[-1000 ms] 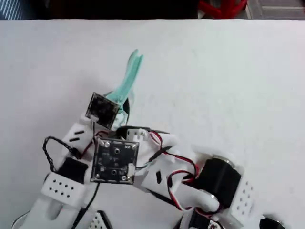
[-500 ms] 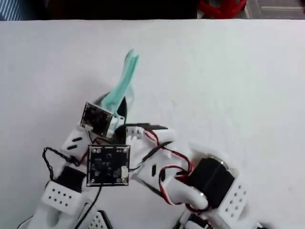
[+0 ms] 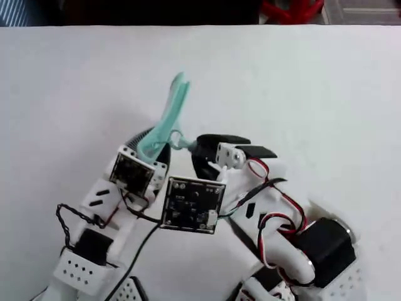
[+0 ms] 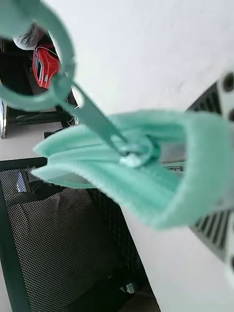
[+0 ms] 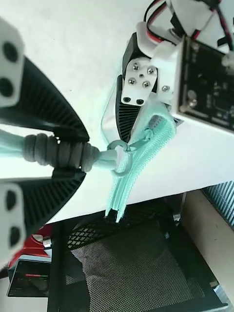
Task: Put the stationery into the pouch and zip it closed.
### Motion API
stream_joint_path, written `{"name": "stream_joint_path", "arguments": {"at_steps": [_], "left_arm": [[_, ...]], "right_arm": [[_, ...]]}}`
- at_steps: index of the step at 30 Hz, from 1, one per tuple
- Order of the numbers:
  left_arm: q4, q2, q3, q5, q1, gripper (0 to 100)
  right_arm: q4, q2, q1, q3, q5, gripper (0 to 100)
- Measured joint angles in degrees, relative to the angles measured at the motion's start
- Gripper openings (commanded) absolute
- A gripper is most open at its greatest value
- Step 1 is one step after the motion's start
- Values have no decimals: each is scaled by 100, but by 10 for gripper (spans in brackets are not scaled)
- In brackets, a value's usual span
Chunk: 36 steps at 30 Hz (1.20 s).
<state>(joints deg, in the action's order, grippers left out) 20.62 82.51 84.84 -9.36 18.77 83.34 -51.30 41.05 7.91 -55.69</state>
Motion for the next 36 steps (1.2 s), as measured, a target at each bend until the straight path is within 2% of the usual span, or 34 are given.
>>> {"name": "stream_joint_path", "arguments": {"at_steps": [6,8,14,17,21,24,29,36], "left_arm": [[0,0,0,0,-35,24],[0,0,-9,0,-44,24],[0,0,-9,0,-44,24],[0,0,-9,0,-44,24],[0,0,-9,0,-44,24],[0,0,9,0,-44,24],[0,0,26,0,-44,24],[0,0,26,0,-44,24]], "right_arm": [[158,-53,-53,378,527,292],[255,-185,0,378,844,289],[484,-448,905,114,1512,284],[176,-281,870,70,1793,281],[-554,360,457,70,2163,210],[-800,695,448,70,2163,195],[-492,1011,800,-44,1565,195],[-475,1424,888,-79,1433,190]]}}
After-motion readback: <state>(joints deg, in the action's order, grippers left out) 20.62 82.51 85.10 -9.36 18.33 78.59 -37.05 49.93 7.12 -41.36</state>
